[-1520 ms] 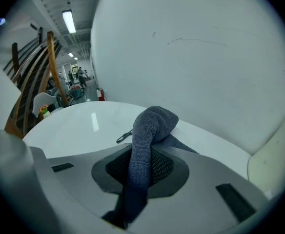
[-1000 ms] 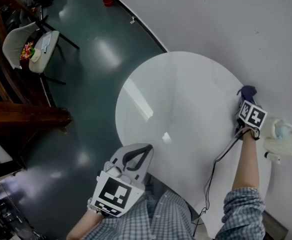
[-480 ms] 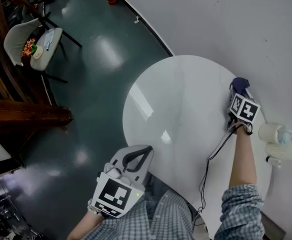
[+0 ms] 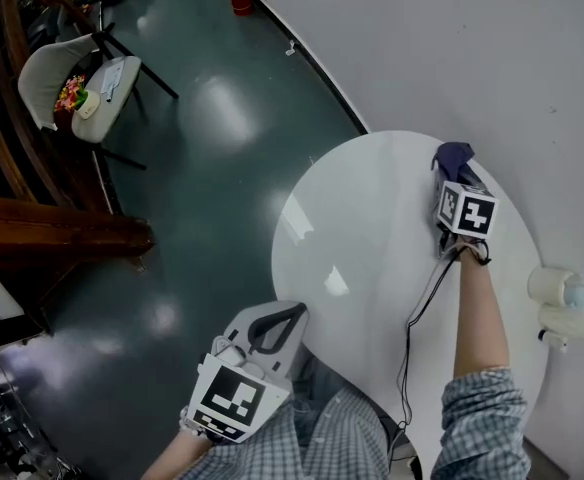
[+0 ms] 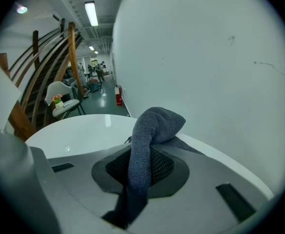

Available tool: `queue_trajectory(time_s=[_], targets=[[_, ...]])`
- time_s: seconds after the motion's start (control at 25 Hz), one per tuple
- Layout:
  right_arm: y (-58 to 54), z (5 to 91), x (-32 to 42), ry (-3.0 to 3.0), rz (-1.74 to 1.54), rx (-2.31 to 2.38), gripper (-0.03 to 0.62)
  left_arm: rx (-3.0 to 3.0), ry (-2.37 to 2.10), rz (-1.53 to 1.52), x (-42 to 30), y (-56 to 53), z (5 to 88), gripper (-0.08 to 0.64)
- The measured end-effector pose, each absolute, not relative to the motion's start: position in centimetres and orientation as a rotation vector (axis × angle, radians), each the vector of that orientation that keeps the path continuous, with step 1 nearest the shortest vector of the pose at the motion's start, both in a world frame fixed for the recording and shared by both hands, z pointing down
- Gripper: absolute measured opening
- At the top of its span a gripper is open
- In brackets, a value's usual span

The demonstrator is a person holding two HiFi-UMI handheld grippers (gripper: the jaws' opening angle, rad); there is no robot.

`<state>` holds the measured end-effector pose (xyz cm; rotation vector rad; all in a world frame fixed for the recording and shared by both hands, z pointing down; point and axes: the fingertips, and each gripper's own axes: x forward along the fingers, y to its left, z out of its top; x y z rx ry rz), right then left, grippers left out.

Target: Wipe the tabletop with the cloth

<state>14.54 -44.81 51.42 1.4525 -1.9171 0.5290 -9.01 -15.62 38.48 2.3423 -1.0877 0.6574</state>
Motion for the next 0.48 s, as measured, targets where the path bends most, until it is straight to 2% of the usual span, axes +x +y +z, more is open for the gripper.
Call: queue_trajectory(time_s=[0.48], targets=[[-40.6, 51.2, -3.7, -2.144, 0.314, 0.971, 0.052, 2.377, -1.084, 0.644, -10.0, -16.8, 37.5, 0.005]])
